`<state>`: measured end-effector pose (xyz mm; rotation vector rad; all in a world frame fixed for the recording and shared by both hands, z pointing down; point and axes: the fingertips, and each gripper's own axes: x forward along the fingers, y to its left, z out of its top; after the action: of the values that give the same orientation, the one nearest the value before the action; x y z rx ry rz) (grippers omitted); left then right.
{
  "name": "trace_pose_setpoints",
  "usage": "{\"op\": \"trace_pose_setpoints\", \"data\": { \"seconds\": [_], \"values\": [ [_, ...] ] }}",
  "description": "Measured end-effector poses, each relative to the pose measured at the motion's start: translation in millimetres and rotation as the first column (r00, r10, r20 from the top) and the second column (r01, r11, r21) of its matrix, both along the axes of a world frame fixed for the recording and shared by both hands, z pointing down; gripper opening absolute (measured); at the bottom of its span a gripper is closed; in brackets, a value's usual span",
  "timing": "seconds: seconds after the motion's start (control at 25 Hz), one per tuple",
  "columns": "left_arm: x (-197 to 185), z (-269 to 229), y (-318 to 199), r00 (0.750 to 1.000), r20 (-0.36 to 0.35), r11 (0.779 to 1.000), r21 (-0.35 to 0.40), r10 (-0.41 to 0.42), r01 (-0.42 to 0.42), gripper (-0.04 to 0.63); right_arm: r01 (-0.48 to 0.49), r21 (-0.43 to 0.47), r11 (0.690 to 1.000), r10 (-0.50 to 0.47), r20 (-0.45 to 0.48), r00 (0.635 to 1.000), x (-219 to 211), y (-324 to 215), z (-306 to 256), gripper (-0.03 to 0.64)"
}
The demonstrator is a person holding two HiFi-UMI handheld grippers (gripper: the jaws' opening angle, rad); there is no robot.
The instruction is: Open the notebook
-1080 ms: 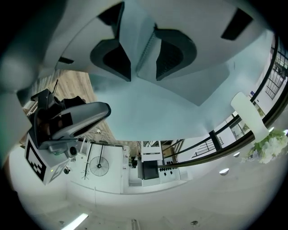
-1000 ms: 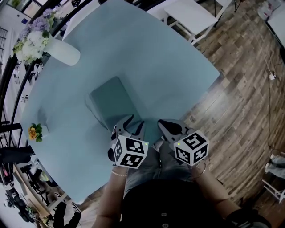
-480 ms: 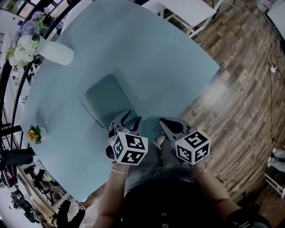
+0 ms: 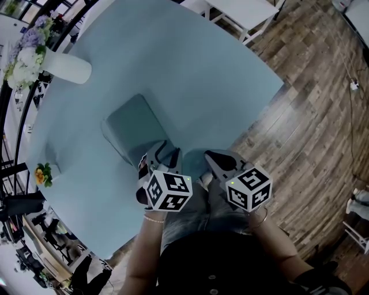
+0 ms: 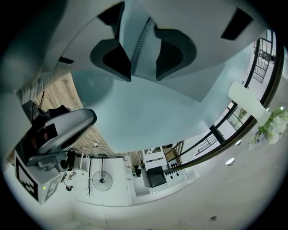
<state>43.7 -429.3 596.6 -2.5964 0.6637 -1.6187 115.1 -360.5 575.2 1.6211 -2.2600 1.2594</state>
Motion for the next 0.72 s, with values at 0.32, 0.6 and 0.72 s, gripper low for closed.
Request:
{"op": "trace_pose_setpoints", "data": {
  "seconds": [0.32, 0.6, 0.72],
  "values": [
    [1, 1, 1, 0.999, 0.041, 1.0, 0.006, 0.013, -0.013, 0.153, 0.019, 0.002, 1.0, -0.019, 0.004, 1.0, 0, -4, 0, 0.008],
    [2, -5, 7, 1.0, 0.02, 1.0, -0.028, -0.01, 0.011, 0.075, 0.051, 0.012, 0.999, -0.051, 0.007, 0.999, -3, -9, -4, 0.008],
    [1, -7, 7, 0.999, 0.006, 0.999, -0.035, -0.034, 0.034, 0.066, 0.059, 0.022, 0.998, -0.059, 0.008, 0.998, -3, -12, -6, 0.008]
  ]
}}
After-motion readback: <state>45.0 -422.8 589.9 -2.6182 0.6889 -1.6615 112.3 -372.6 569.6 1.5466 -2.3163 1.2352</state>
